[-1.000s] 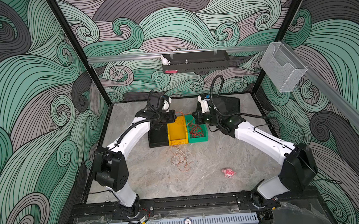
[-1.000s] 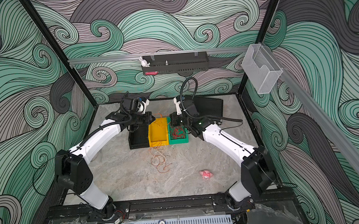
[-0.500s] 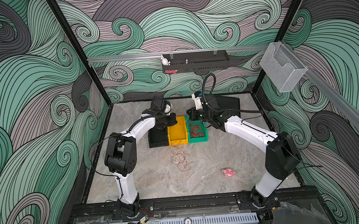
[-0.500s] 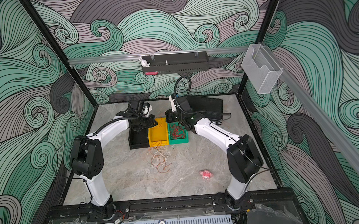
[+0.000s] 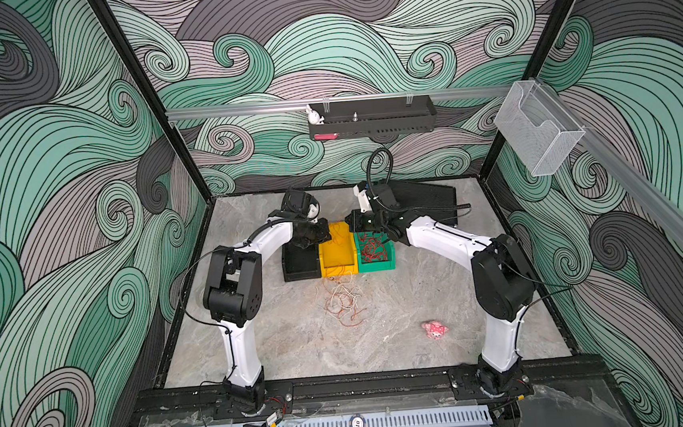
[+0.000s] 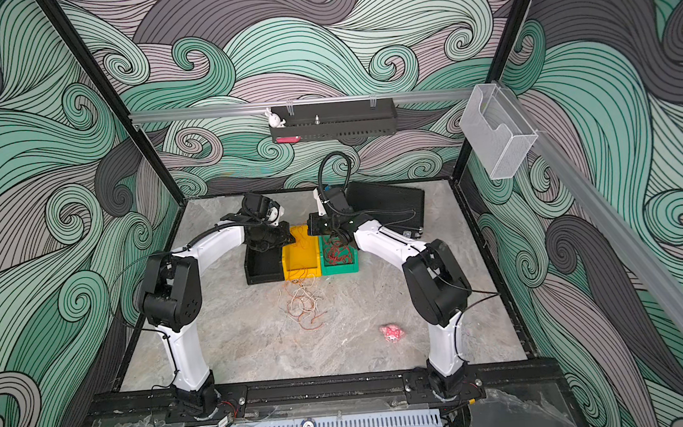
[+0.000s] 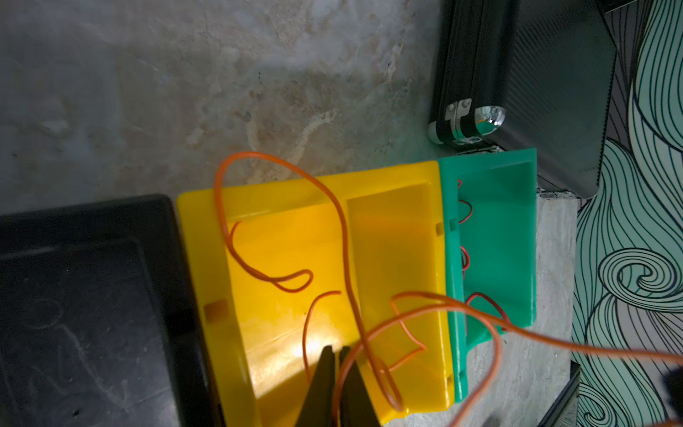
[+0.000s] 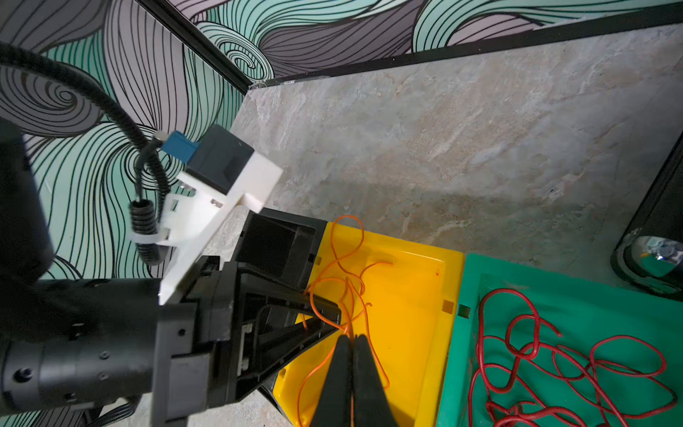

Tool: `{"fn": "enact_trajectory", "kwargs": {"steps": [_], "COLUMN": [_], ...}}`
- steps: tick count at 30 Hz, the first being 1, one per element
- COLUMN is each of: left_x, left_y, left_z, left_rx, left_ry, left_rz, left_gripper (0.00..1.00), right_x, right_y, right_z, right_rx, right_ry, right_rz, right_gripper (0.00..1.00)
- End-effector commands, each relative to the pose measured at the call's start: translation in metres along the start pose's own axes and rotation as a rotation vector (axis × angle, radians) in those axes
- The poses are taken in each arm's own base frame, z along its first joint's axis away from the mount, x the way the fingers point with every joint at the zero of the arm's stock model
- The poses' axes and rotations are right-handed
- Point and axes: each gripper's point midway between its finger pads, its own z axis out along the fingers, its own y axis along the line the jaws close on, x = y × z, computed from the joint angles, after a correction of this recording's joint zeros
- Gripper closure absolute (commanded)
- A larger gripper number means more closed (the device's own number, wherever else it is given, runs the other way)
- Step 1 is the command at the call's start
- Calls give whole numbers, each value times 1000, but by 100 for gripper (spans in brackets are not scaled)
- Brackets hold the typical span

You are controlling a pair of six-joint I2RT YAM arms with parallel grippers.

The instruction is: Untangle the cables

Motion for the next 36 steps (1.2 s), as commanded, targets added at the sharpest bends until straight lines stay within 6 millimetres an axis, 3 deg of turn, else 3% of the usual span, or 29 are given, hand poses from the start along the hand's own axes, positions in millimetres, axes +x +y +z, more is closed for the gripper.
{"fn": "enact_trajectory", "kwargs": {"steps": [1,13,18,26,33,36], "left_x": [12,37,40,40,35,30], "left_y": [-3,-17,-16,-19,-5,-5], "left_z": [6,16,12,4,-1,-7], "left_rx": [33,60,59,62,-27,-32], "left_ry": [35,76,66,56,53,39], "left_rz": [-22,-11,-12,-2,-5,4], "left_gripper": [90,92,93,92,65,60], "right_x": [-5,4,15,26,25,26], "right_y": [3,-14,-7,0,-2,-6], "right_z": [-4,-42,-55,-44,-14,1], "right_rx": [13,119,87,69,76,89], "right_ry": [-16,-42,-54,-28,1,17], "right_rz": [-16,-53,-45,-36,-46,-50], "right_gripper": [100,100,100,100,100,100]}}
